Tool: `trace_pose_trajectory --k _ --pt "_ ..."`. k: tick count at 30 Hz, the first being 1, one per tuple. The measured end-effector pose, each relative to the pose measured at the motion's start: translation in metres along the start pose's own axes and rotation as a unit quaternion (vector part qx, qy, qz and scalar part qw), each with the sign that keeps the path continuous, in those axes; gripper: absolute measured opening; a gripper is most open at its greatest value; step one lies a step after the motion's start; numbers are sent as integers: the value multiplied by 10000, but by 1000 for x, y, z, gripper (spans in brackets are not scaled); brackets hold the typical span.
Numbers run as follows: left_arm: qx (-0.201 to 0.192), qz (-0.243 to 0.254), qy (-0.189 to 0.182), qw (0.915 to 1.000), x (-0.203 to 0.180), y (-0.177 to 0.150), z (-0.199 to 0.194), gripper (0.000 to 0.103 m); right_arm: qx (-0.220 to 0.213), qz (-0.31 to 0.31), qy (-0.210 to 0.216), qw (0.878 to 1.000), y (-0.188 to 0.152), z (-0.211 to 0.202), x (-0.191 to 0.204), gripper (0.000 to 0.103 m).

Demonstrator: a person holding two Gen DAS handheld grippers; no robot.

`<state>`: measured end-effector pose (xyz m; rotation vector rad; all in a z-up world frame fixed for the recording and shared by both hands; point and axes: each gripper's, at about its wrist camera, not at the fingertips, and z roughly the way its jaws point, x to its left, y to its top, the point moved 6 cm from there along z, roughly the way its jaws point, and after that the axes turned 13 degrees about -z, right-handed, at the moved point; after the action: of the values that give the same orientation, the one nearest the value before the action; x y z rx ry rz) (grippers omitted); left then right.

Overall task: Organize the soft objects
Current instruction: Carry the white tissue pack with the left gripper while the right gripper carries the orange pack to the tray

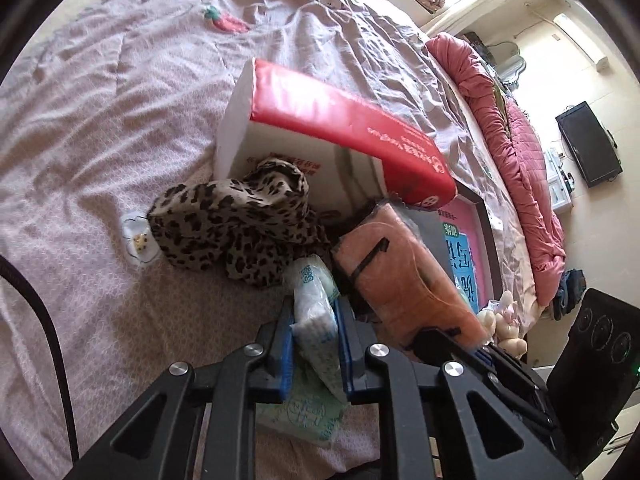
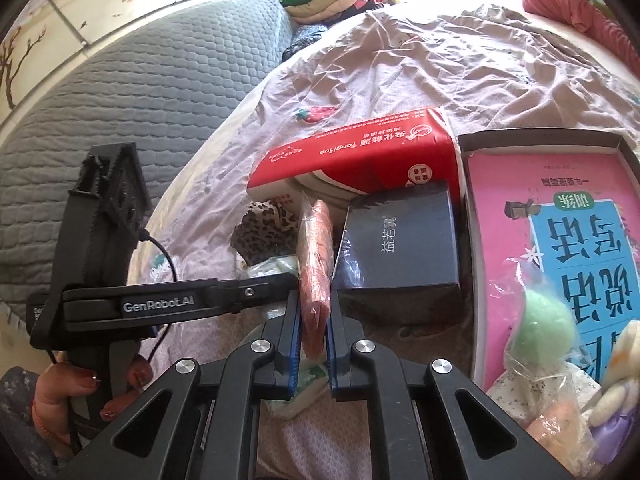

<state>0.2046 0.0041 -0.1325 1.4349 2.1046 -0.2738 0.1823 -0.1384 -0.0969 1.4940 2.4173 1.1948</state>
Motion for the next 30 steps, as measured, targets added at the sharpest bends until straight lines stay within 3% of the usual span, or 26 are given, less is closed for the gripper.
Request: trace_pose_trajectory --k 13,30 --pt "-340 516 210 9979 -28 -34 -48 18 -223 -136 -140 9996 1 -35 9 11" --pt "-849 1151 531 9883 -68 -69 -91 18 -525 -247 -239 9980 -3 -86 22 11"
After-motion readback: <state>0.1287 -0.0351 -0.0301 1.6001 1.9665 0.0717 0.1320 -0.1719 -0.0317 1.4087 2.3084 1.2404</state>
